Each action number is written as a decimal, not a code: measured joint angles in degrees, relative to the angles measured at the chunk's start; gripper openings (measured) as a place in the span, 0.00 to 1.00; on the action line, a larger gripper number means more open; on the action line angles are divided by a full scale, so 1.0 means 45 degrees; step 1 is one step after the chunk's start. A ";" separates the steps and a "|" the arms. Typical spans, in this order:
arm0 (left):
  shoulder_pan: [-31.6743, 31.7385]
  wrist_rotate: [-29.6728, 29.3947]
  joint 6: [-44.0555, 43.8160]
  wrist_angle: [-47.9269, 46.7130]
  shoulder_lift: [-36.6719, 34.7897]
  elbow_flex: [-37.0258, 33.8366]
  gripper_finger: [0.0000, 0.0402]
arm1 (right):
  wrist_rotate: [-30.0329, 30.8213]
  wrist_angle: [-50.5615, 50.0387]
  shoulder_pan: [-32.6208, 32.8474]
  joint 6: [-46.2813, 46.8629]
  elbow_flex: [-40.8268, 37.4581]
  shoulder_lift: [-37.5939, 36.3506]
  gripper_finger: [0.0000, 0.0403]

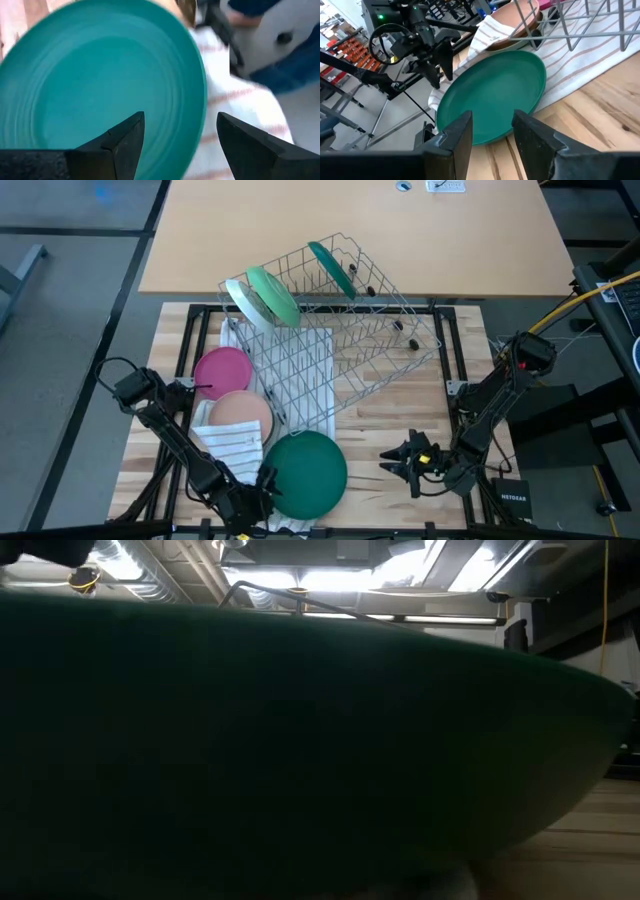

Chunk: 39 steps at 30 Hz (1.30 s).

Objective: Sort dishes
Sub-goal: Put the dark green plate in the dish rack

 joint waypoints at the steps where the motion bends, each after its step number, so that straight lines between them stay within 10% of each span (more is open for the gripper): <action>1: -0.0025 0.0039 0.0000 -0.0244 0.0014 0.0000 0.59 | -0.0006 0.0074 0.0002 -0.0004 0.0000 0.0120 0.36; 26: 0.0529 0.0317 0.0895 -0.1323 0.0971 -0.0005 0.58 | 0.0015 0.0153 -0.0003 -0.0005 0.0000 0.0327 0.36; 39: 0.0740 0.1771 0.0705 -0.1160 0.0971 -0.0005 0.13 | 0.0010 0.0129 -0.0003 -0.0054 0.0000 0.0327 0.36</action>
